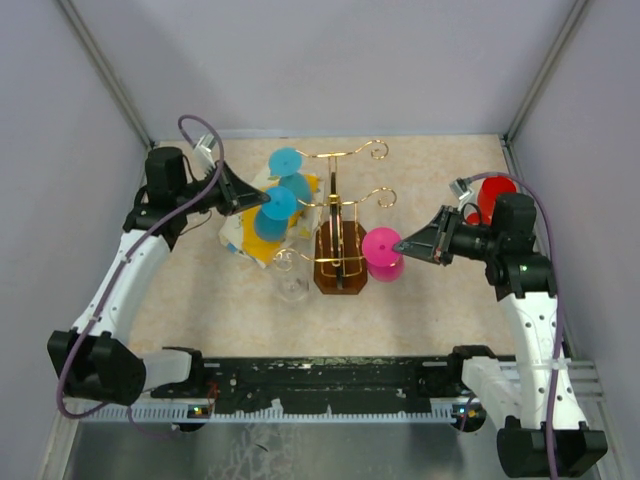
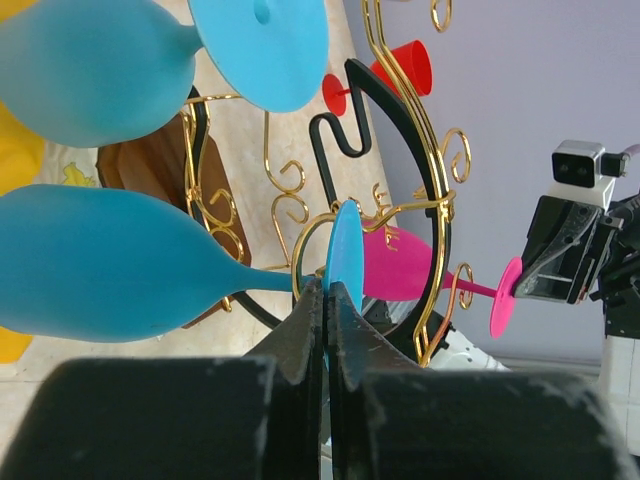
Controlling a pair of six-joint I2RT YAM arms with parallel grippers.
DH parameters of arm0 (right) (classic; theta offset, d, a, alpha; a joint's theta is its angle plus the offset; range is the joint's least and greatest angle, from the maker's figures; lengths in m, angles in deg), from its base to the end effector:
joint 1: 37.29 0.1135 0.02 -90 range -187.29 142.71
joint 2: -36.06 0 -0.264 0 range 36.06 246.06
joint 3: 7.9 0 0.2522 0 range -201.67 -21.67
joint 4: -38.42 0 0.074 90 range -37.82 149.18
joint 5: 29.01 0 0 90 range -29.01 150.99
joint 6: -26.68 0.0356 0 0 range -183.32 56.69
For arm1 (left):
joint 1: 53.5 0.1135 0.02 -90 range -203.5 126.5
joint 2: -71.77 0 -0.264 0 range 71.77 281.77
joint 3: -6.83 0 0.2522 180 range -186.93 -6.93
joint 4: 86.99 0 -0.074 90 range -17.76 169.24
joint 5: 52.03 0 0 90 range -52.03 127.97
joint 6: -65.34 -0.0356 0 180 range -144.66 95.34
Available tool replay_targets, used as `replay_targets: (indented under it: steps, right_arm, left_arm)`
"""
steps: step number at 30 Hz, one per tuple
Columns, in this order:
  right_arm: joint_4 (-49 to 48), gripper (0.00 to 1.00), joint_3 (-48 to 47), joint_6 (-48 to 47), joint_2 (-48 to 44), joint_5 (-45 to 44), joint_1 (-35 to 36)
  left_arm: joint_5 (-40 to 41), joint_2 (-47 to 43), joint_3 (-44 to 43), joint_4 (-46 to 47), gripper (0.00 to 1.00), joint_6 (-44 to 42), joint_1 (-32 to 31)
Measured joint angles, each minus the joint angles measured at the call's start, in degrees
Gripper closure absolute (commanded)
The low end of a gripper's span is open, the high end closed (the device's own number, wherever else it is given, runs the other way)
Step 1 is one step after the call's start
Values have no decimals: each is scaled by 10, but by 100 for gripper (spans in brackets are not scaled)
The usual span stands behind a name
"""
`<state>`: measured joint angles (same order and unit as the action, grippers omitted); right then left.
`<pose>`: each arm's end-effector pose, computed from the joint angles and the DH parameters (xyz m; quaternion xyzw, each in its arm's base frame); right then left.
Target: Take the wine glass off the wine glass rack
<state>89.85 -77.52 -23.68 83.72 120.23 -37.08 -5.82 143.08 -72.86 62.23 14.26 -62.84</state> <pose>0.1563 0.0312 0.3576 0.0188 0.7909 0.5506 0.2664 0.2694 -0.0693 0.3623 0.0037 0.7985 -0.4938 0.3444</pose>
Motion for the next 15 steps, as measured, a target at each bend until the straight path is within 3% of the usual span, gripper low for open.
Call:
replay_targets:
  steps: [15]
  right_arm:
    - [-5, 100, 0, 3, -1, 4, 0]
  left_arm:
    - [-4, -15, 19, 42, 100, 42, 39]
